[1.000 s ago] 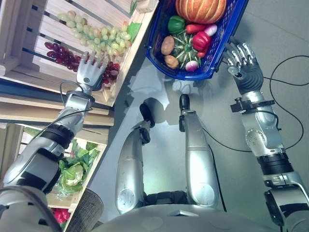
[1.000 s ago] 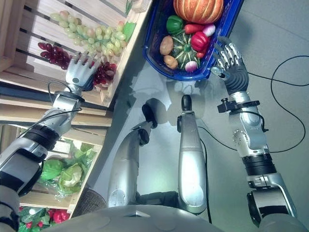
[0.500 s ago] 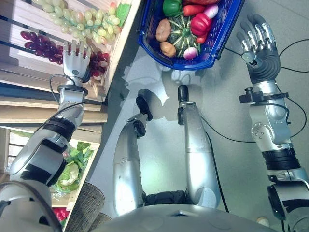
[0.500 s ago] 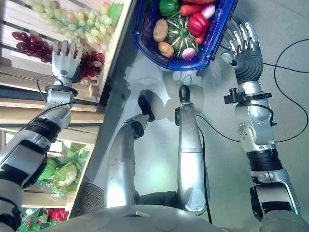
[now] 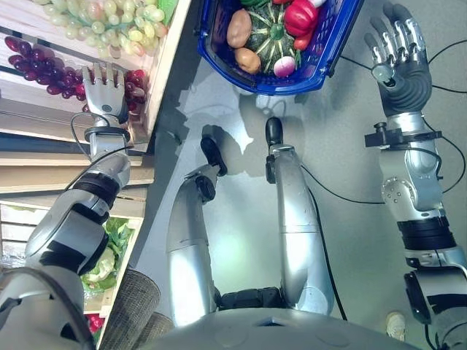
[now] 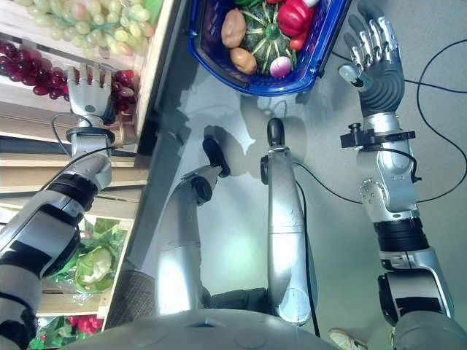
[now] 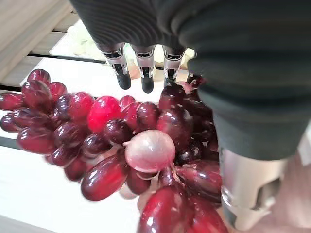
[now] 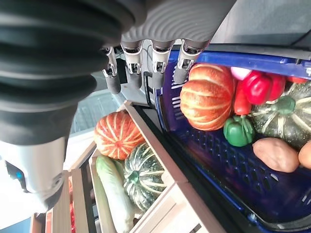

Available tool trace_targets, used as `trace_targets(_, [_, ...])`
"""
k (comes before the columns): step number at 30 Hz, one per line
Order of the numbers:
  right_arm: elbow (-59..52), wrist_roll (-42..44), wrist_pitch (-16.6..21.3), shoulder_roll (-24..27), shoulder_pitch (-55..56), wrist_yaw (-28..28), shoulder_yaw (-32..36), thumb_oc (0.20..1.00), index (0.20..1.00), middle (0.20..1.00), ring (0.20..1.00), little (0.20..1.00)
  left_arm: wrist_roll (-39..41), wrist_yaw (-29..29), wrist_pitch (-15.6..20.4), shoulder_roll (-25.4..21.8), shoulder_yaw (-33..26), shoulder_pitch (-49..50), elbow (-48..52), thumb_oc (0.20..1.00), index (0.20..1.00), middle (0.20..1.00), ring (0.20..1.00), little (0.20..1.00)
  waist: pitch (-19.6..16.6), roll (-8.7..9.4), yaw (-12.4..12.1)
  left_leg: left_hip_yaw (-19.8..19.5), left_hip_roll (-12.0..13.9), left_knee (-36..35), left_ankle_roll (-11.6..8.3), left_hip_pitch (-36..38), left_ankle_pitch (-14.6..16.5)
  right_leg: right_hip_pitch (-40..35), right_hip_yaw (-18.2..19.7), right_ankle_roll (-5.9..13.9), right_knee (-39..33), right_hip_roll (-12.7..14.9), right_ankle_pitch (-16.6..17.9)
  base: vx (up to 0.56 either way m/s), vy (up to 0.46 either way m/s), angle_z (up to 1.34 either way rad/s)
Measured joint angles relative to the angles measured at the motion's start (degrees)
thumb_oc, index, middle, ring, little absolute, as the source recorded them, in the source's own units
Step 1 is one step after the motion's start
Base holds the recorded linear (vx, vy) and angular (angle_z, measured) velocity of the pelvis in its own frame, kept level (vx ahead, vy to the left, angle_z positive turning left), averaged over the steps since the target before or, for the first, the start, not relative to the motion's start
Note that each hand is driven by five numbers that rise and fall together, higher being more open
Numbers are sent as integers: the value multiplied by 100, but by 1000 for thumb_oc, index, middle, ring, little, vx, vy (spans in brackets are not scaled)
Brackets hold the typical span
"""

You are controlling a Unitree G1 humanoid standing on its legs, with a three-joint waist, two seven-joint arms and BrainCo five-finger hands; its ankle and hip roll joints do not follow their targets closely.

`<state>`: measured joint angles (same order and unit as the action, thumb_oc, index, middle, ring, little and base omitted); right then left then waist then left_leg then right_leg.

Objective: Pick up fruits and vegetables into the basket

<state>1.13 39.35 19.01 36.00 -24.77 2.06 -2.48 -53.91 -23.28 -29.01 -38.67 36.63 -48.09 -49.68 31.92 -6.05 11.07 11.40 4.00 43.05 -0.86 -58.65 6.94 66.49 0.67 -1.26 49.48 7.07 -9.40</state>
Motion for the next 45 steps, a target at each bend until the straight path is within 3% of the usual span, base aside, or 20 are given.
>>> trace_targets(17, [3, -3, 67, 189, -272, -85, -74, 1000, 1000, 1000, 1000, 1000, 224, -225, -376, 13, 26, -214, -233, 1000, 1000, 1000, 1000, 1000, 0, 1, 10, -64, 9, 267, 10, -355, 86, 331, 36, -2, 170, -27, 6, -1, 0, 0])
trace_targets(18, [8, -3, 68, 199, -276, -85, -80, 1000, 1000, 1000, 1000, 1000, 237, -322, -380, 25, 32, -233, -330, 520, 520, 520, 520, 520, 0, 1, 8, -75, 14, 269, 6, -365, 79, 333, 31, -3, 168, -35, 6, 0, 0, 0])
trace_targets(20, [10, -3, 73, 239, -295, -85, -80, 1000, 1000, 1000, 1000, 1000, 272, -395, -406, 48, 42, -242, -367, 200, 200, 200, 200, 200, 0, 1, 1, -76, 23, 269, 6, -367, 78, 335, 31, -4, 163, -46, 5, 0, 0, 0])
trace_targets(27, [10, -284, 147, 348, -419, -133, -241, 1000, 1000, 1000, 1000, 1000, 659, -793, -294, 113, 75, -301, -402, 200, 200, 200, 200, 200, -3, 6, 8, -86, 26, 267, 4, -367, 79, 333, 26, -4, 160, -52, 5, 0, 0, 0])
trace_targets(34, [16, -541, 146, 365, -292, -233, -336, 1000, 1000, 1000, 1000, 1000, 1353, -1365, 399, 44, -52, -289, -411, 200, 200, 200, 200, 200, 5, 23, -50, -154, 20, 258, -2, -282, 75, 191, -30, -4, 117, -54, 5, -1, 1, 1])
trace_targets(36, [18, -739, 146, 366, -239, -275, -338, 1000, 1000, 1000, 1000, 1000, 1677, -1459, 788, 8, -160, -250, -374, 200, 200, 200, 200, 200, 5, 23, -45, -228, 12, 236, -2, -185, 74, 23, -122, -4, 46, -38, 5, -5, 0, 8])
trace_targets(39, [17, -965, 144, 366, -127, -296, -339, 1000, 1000, 1000, 1000, 1000, 2981, -1500, 1505, 4, -642, -49, -87, 200, 200, 200, 200, 200, 5, 36, -48, -245, -47, 106, 14, -8, 39, -162, -159, 0, -41, -4, 6, 3, -21, 9])
trace_targets(40, [16, -1085, 101, 353, -31, -302, -342, 1000, 1000, 1000, 1000, 1000, 3620, -1488, 1928, 13, -963, 38, 16, 200, 200, 200, 200, 200, 11, 45, -52, -257, -79, 65, 14, 80, 29, -246, -165, 0, -47, 12, 5, 12, -41, 7])
trace_targets(45, [200, -1838, -627, 344, 116, -563, -353, 1000, 1000, 1000, 1000, 1000, 5684, -976, 3212, 49, -2038, 410, 365, 200, 200, 200, 200, 200, 18, 57, -89, -374, -96, 51, -3, 385, 39, -643, -303, -17, -86, 33, -26, 9, -66, 8])
